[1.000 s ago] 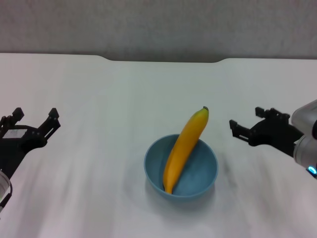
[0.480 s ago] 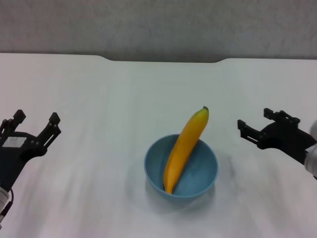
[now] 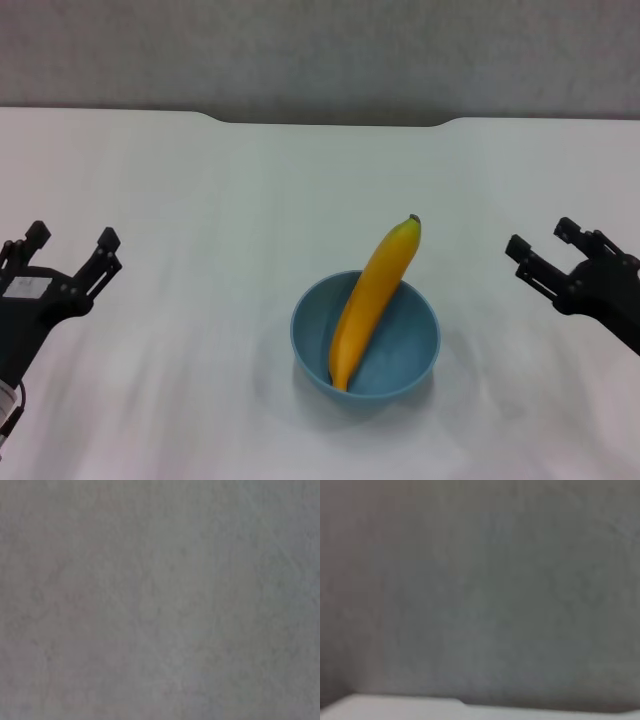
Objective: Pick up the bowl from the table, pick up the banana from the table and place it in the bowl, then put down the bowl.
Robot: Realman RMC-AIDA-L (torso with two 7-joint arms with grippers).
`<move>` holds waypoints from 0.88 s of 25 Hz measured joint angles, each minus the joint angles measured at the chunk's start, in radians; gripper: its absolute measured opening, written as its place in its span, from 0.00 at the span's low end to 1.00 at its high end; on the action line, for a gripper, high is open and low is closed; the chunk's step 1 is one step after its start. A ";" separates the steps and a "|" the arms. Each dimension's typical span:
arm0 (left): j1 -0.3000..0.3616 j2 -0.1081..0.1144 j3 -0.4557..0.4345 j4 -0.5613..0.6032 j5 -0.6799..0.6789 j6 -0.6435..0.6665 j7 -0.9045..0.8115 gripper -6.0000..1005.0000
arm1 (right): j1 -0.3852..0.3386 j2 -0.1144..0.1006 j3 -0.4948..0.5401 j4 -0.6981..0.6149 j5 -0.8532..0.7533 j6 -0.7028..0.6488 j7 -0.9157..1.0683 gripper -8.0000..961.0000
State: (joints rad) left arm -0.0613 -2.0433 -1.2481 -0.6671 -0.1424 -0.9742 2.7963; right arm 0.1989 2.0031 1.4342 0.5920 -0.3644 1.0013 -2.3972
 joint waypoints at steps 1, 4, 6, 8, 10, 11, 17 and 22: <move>-0.006 0.000 0.000 0.012 -0.004 -0.009 -0.001 0.90 | 0.029 0.000 0.011 -0.072 0.014 0.062 -0.002 0.86; -0.029 -0.001 0.003 0.054 -0.019 -0.029 -0.006 0.90 | 0.093 0.001 0.024 -0.209 0.034 0.140 -0.005 0.86; -0.041 -0.002 0.003 0.079 -0.021 -0.034 -0.012 0.90 | 0.106 0.002 0.028 -0.237 0.038 0.147 -0.013 0.86; -0.057 -0.004 0.003 0.106 -0.031 -0.036 -0.013 0.90 | 0.107 0.004 0.030 -0.252 0.053 0.145 -0.025 0.86; -0.081 -0.006 0.009 0.149 -0.058 -0.038 -0.014 0.90 | 0.107 0.005 0.028 -0.276 0.074 0.144 -0.034 0.86; -0.091 -0.007 0.015 0.169 -0.071 -0.041 -0.015 0.90 | 0.108 0.005 0.026 -0.284 0.082 0.144 -0.036 0.86; -0.120 -0.007 0.054 0.248 -0.120 -0.051 -0.033 0.90 | 0.122 0.005 0.030 -0.342 0.088 0.143 -0.042 0.85; -0.131 -0.009 0.055 0.300 -0.122 -0.020 -0.040 0.90 | 0.126 0.005 0.030 -0.368 0.089 0.118 -0.050 0.85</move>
State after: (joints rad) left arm -0.1925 -2.0519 -1.1932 -0.3670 -0.2640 -0.9945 2.7562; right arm 0.3245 2.0080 1.4639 0.2238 -0.2759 1.1196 -2.4468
